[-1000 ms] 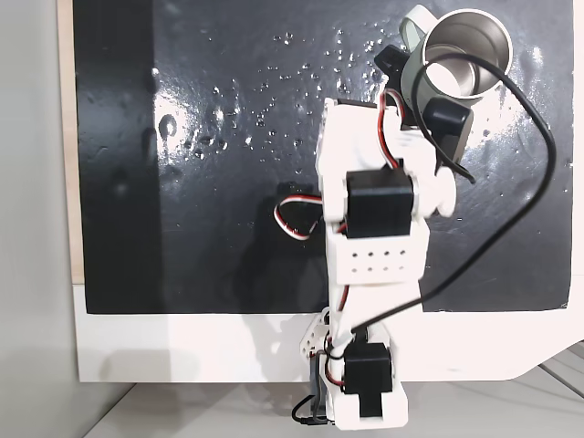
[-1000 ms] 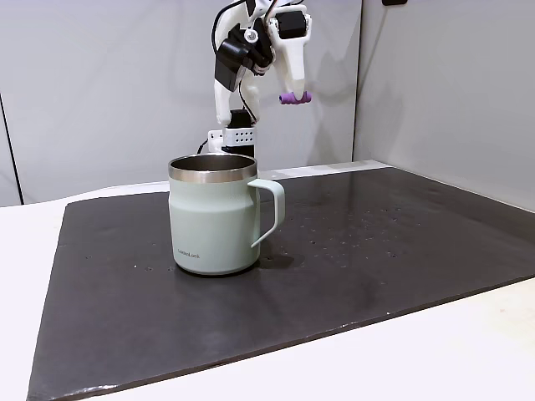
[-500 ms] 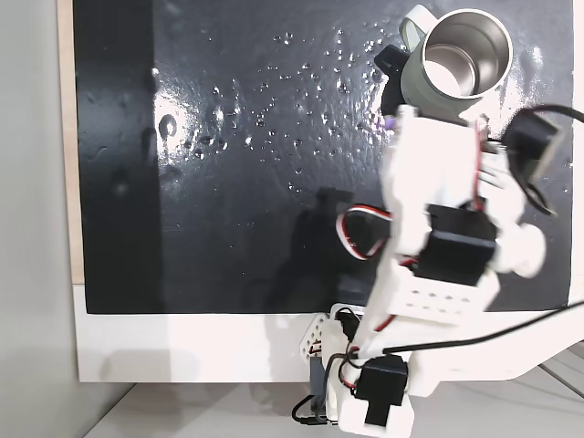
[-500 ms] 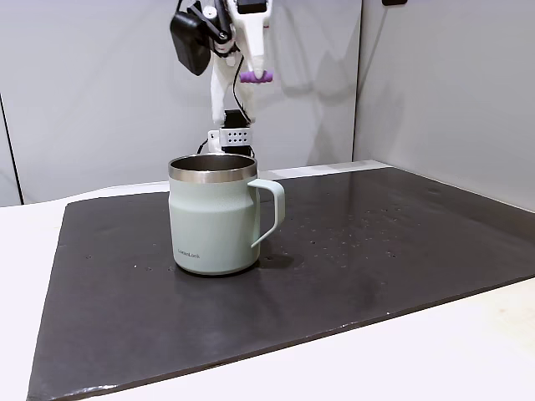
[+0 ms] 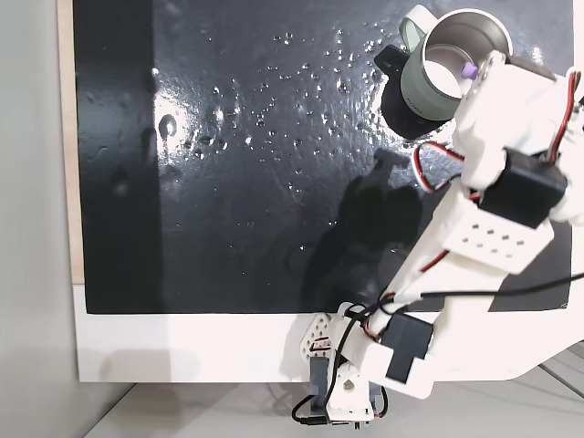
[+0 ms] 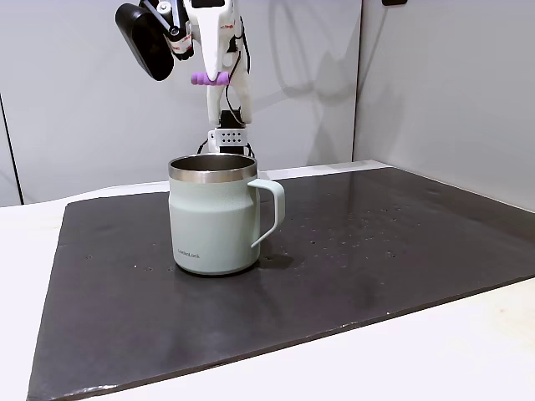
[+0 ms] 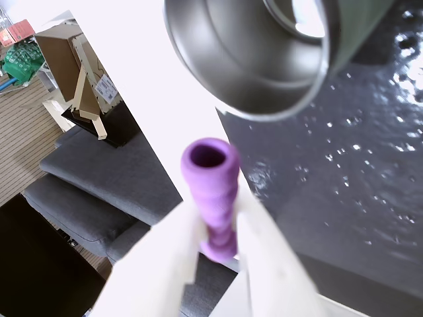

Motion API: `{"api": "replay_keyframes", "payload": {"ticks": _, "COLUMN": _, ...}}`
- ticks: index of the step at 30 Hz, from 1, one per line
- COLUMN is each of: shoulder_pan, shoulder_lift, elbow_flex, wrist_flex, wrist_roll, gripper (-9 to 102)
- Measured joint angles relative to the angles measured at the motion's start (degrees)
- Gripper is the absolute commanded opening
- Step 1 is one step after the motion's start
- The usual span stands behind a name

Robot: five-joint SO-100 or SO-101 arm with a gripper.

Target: Grasp a pengrip and put it in the cup.

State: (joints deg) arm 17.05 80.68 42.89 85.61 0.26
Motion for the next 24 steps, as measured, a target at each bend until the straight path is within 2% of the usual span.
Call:
{"api": "replay_keyframes", "payload": {"ticks": 13, "shoulder_pan": -0.2, "shoulder_lift": -9.8, "elbow_flex": -8.9, "wrist_flex": -3.1, "wrist_roll": 0.1, "gripper": 2}}
{"api": "replay_keyframes", "payload": {"ticks": 20, "shoulder_pan": -0.2, "shoulder_lift": -10.6, "elbow_flex": -12.1, "wrist_flex": -0.1, "wrist_roll": 1.3, "gripper": 34}}
{"api": "replay_keyframes", "payload": {"ticks": 24, "shoulder_pan": -0.2, "shoulder_lift": -10.6, "elbow_flex": -15.1, "wrist_flex": 2.2, "wrist_roll": 1.5, "gripper": 36}}
